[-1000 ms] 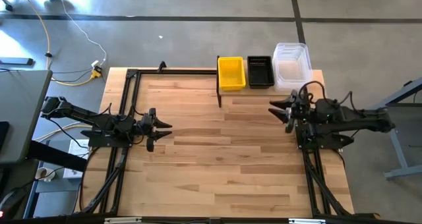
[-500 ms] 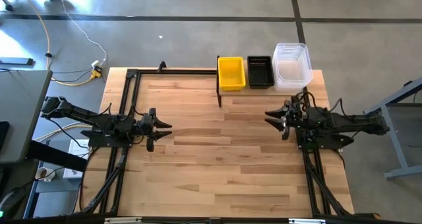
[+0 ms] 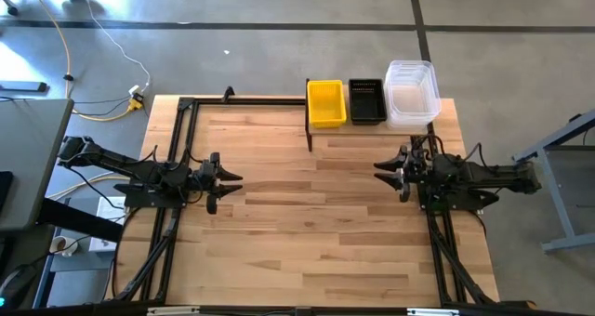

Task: Stack baskets on shelf by color
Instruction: Return to Home Position

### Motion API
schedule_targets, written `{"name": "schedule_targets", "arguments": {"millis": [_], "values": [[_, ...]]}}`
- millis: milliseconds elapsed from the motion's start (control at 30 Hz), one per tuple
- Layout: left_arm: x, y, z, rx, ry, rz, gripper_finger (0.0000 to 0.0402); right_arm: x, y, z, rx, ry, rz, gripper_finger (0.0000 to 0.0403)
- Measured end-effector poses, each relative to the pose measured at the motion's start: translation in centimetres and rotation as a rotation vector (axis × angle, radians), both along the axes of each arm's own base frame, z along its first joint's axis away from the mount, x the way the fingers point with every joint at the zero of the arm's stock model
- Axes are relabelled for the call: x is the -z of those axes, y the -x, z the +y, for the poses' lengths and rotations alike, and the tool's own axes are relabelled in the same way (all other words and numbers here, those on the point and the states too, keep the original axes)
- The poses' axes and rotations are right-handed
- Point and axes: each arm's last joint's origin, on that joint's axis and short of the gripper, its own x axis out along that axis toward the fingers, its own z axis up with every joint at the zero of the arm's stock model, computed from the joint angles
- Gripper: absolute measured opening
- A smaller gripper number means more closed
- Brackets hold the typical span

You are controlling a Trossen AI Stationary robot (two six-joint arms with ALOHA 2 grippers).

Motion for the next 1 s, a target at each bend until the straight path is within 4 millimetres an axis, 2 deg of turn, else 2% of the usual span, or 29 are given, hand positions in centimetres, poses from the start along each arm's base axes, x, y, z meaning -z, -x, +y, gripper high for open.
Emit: {"name": "schedule_targets", "arguments": {"millis": [367,1000], "values": [[0.0,0.0,0.0,0.0,0.0,0.0,0.0122,0.13,-0.07,0.17,-0.058,0.0,0.017,0.0153],[0.01,0.0,0.0,0.0,0.0,0.001,0.0122,0.14,-0.07,0.18,-0.06,-0.006,0.018,0.0153]]}}
